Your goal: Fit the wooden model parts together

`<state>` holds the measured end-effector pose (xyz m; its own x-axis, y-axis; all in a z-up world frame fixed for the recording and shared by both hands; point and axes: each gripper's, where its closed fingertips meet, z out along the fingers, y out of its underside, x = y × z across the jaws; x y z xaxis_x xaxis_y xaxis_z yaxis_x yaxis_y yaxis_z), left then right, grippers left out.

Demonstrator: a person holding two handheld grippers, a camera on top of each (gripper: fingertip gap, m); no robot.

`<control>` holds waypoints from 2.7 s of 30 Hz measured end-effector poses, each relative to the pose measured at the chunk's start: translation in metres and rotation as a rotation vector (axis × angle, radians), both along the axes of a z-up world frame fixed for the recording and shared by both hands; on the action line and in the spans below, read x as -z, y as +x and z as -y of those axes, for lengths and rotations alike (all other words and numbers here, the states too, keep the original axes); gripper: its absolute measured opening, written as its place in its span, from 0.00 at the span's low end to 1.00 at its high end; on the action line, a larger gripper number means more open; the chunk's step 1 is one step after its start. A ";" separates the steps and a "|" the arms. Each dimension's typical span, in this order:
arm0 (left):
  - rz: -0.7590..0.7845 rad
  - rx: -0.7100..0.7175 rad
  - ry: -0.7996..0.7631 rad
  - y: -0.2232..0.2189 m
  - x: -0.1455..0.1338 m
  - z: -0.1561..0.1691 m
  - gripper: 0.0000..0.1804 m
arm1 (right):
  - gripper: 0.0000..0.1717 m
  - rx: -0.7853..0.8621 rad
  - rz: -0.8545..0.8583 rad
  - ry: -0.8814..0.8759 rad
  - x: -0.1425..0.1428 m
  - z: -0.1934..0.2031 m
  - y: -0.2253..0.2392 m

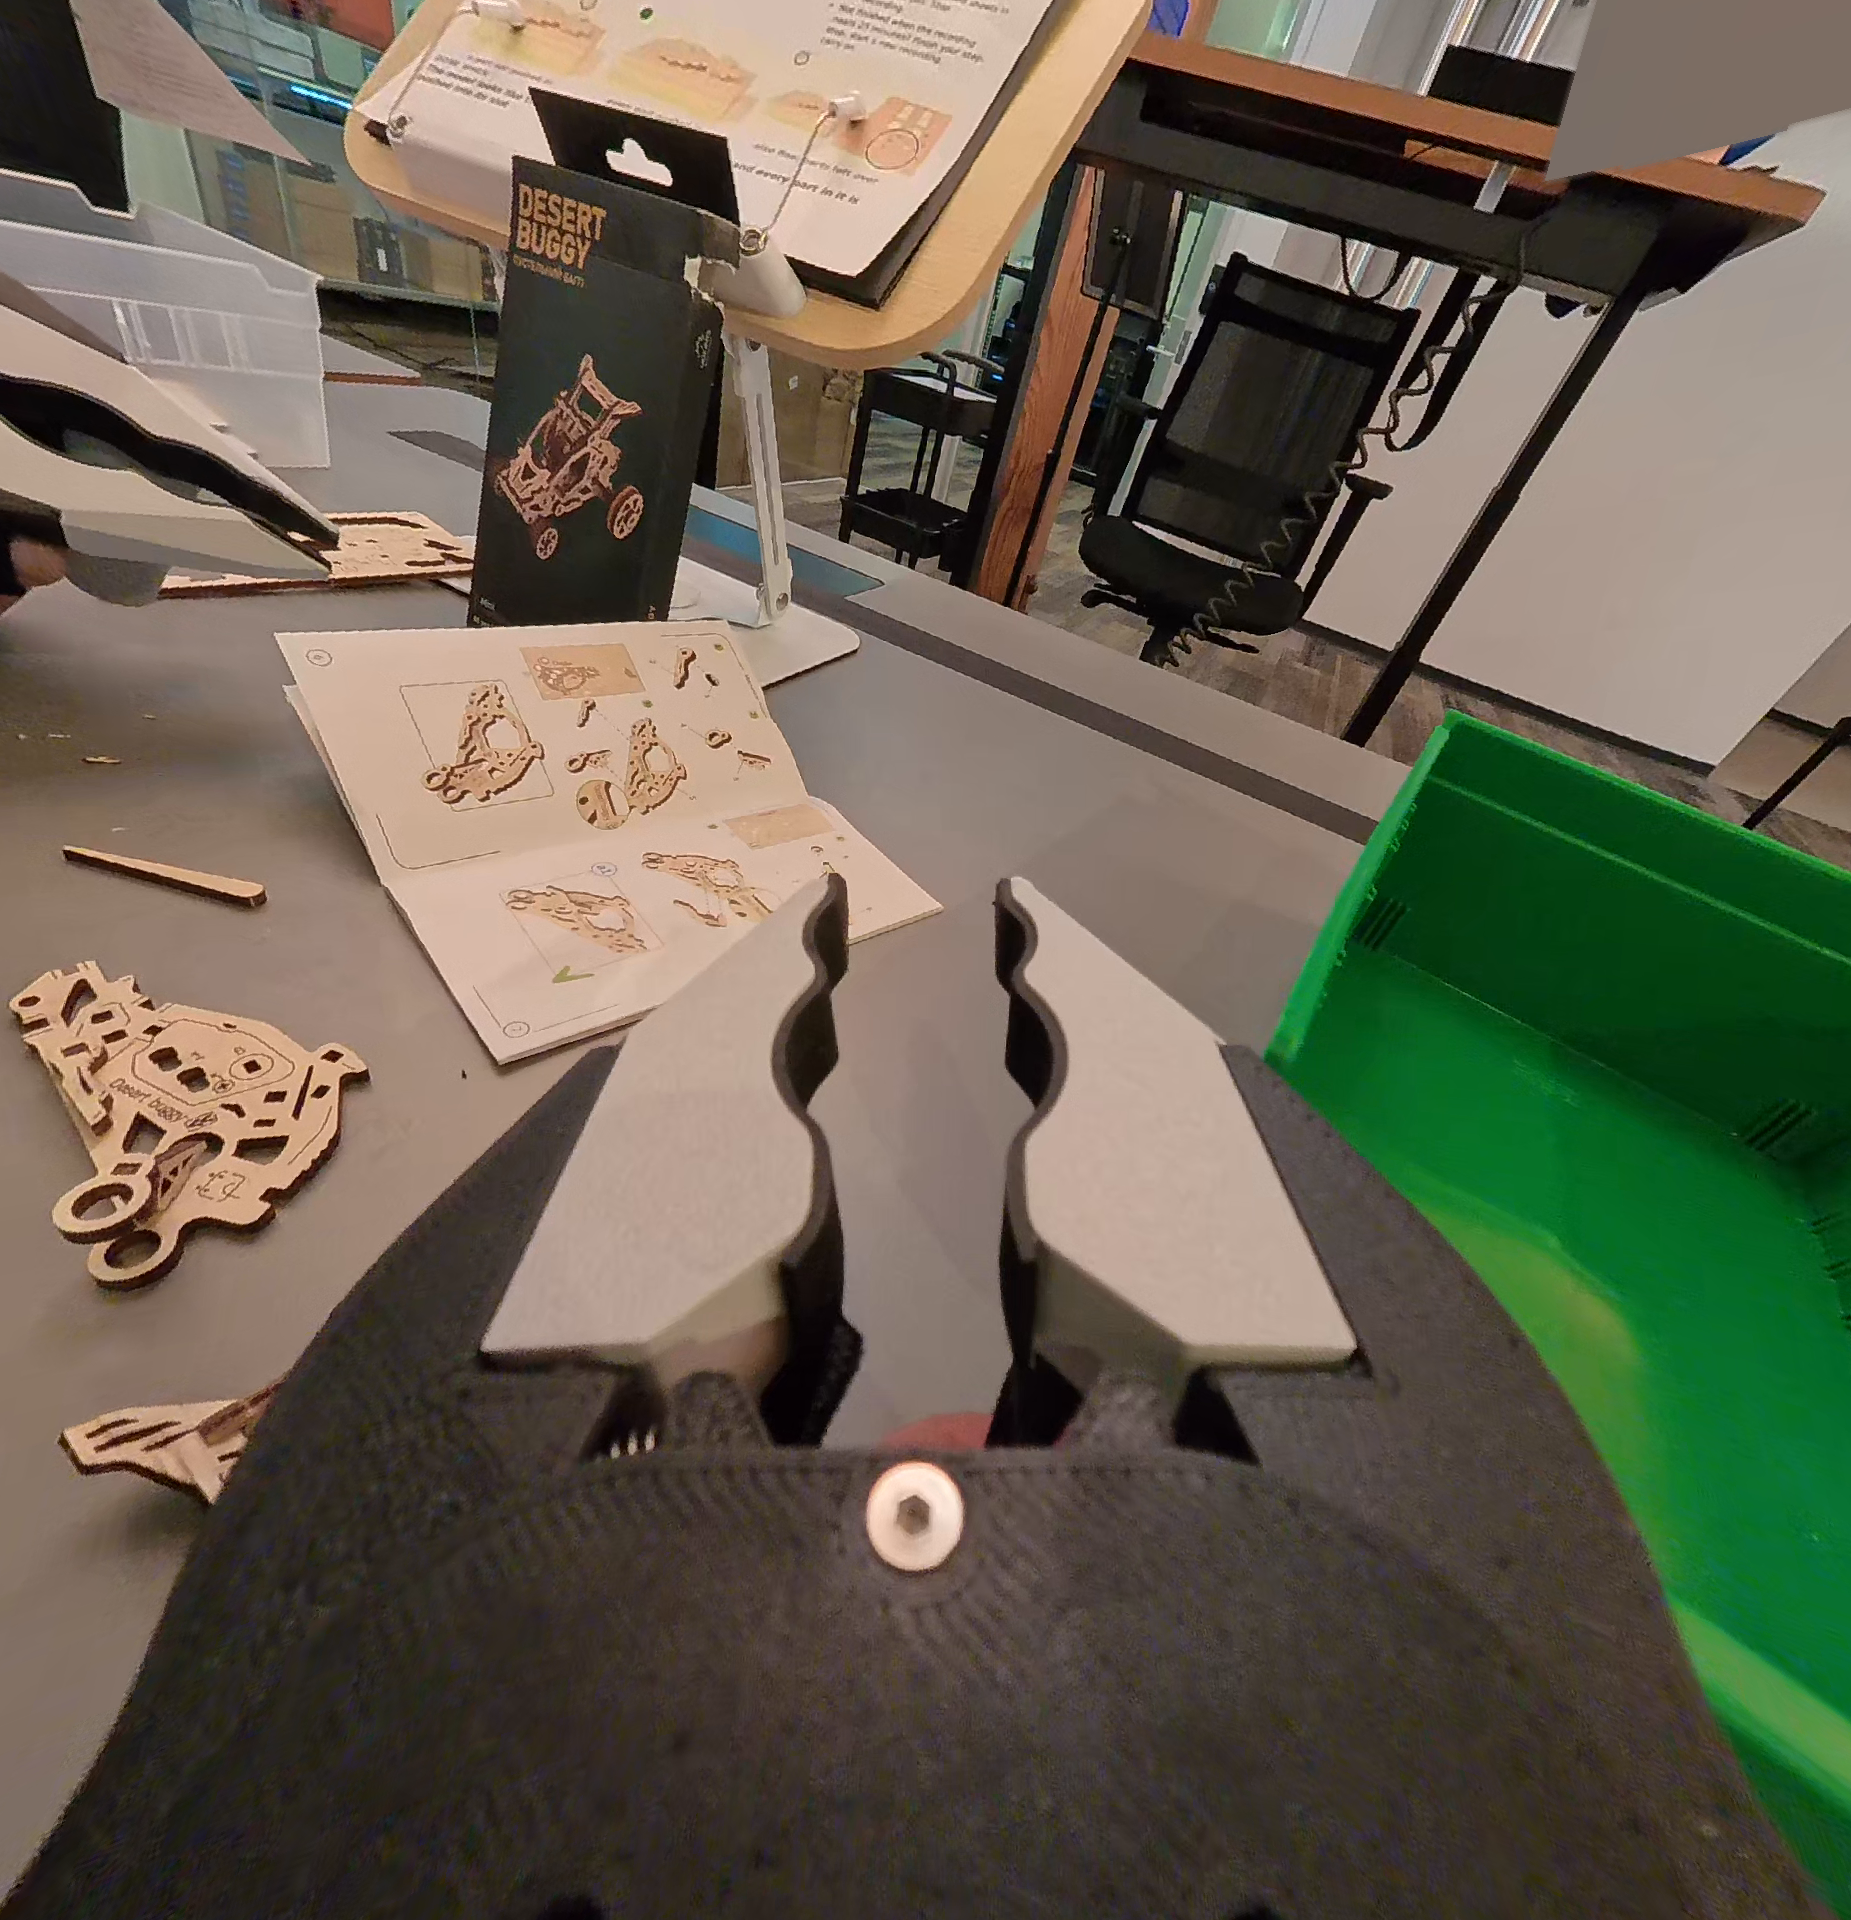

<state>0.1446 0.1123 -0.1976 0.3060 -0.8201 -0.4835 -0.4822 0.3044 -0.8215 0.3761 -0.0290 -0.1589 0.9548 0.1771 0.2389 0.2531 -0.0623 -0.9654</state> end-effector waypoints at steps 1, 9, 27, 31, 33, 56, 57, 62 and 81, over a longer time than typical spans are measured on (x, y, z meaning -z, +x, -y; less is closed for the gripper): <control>0.000 0.000 0.000 0.000 0.000 0.000 0.06 | 0.15 0.000 0.001 0.000 0.000 0.000 0.000; -0.003 0.007 0.001 0.000 0.000 0.001 0.06 | 0.15 0.002 0.001 -0.001 0.000 0.000 0.000; -0.015 0.018 0.007 0.001 0.002 0.003 0.05 | 0.16 0.008 -0.007 0.004 -0.001 0.000 0.003; -0.020 0.019 0.010 0.001 0.003 0.003 0.05 | 0.16 0.008 -0.008 0.004 -0.001 0.000 0.003; -0.017 0.019 0.009 0.001 0.002 0.003 0.05 | 0.16 0.008 -0.008 0.004 -0.001 0.000 0.003; 0.110 0.020 0.096 -0.005 -0.032 0.014 0.18 | 0.16 0.023 0.012 -0.006 0.002 -0.002 0.004; 0.112 0.022 0.099 -0.005 -0.033 0.014 0.19 | 0.16 0.023 0.016 -0.008 0.002 -0.002 0.004; 0.138 0.000 0.075 -0.006 -0.035 0.010 0.31 | 0.16 0.027 0.035 -0.018 0.004 -0.003 0.003; 0.152 0.021 0.042 -0.005 -0.032 0.010 0.27 | 0.16 0.030 0.058 -0.036 0.008 -0.004 0.001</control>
